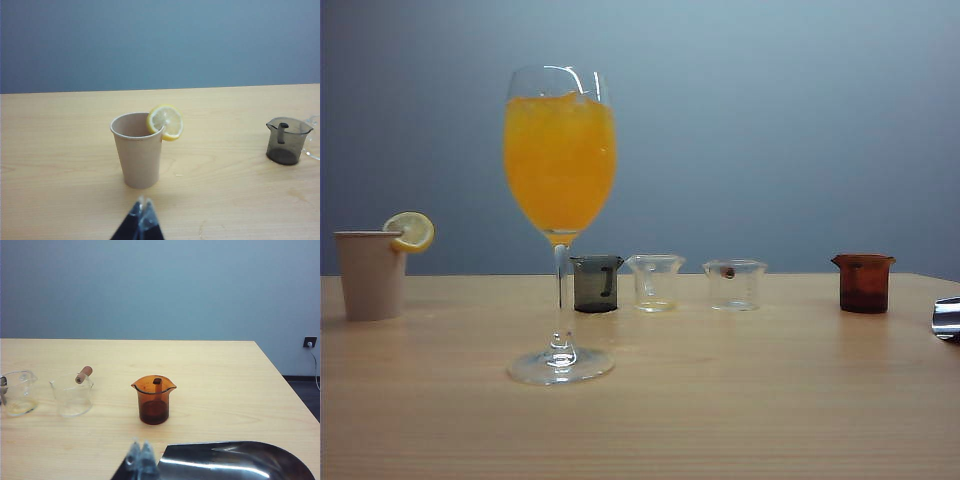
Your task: Pick up the fourth measuring cup from the left, pour the grenadine inside into the goblet, and finally put the measuring cup back in its original place.
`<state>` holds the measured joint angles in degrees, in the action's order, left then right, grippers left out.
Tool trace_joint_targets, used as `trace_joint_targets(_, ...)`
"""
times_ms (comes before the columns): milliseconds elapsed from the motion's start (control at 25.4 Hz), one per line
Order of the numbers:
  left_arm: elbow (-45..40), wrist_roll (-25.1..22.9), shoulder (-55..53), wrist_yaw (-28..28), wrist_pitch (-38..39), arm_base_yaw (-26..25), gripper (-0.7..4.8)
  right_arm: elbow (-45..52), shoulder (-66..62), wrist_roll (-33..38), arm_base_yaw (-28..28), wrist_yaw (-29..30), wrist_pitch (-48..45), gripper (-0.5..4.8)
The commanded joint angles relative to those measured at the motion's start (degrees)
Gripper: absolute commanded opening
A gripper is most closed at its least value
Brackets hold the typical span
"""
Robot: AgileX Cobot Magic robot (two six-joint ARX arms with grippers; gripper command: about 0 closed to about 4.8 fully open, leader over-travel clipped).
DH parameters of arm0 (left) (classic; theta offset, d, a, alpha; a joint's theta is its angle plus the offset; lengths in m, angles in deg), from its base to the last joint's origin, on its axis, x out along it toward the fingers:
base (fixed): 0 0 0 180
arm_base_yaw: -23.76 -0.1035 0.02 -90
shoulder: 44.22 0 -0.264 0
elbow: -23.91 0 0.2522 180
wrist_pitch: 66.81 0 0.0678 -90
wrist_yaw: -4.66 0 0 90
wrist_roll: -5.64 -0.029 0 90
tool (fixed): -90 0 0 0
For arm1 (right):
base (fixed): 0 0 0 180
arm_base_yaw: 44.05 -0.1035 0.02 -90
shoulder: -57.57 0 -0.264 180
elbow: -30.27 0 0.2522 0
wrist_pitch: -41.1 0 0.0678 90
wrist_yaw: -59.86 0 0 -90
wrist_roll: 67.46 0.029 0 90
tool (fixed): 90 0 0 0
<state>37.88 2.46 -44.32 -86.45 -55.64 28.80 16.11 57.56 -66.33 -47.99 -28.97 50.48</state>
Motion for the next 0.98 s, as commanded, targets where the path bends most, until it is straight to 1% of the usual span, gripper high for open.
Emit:
trace_joint_targets(39, 0.2, 0.2, 0.0, -0.8, -0.9, 0.0, -0.06, 0.3, 0.0, -0.1, 0.0, 0.0, -0.5, -0.01)
trace_joint_targets(79, 0.2, 0.2, 0.0, -1.9, -0.9, 0.0, -0.06, 0.3, 0.0, -0.1, 0.0, 0.0, -0.5, -0.01)
trace_joint_targets(197, 0.2, 0.2, 0.0, -2.7, -0.9, 0.0, -0.06, 0.3, 0.0, -0.1, 0.0, 0.0, -0.6, -0.01)
trace_joint_targets(433, 0.5, 0.3, 0.0, -2.8, -1.0, 0.0, -0.06, -0.3, 0.0, -0.1, 0.0, 0.0, -0.5, -0.01)
trace_joint_targets(472, 1.2, 1.0, 0.0, -3.2, -1.1, 0.0, -0.06, -1.2, 0.0, -0.1, 0.0, -0.4, -0.5, -0.01)
trace_joint_targets(551, 3.5, 4.1, -0.1, -6.3, -0.1, 0.0, -0.06, -3.6, 0.0, -0.1, 0.0, -3.0, 1.9, -0.02)
trace_joint_targets(590, 5.4, 4.5, -0.3, -8.0, 0.9, 0.0, -0.06, -5.5, -0.1, -0.1, 0.0, -4.5, 3.7, -0.02)
trace_joint_targets(827, 12.6, 4.5, -4.2, -7.5, 2.6, 0.1, -0.06, -11.4, -2.3, -0.1, 0.0, -5.7, 4.1, -0.02)
trace_joint_targets(984, 19.6, 4.5, -9.7, -6.3, 2.6, 0.1, -0.06, -15.3, -5.5, -0.1, 0.0, -6.6, 4.1, -0.02)
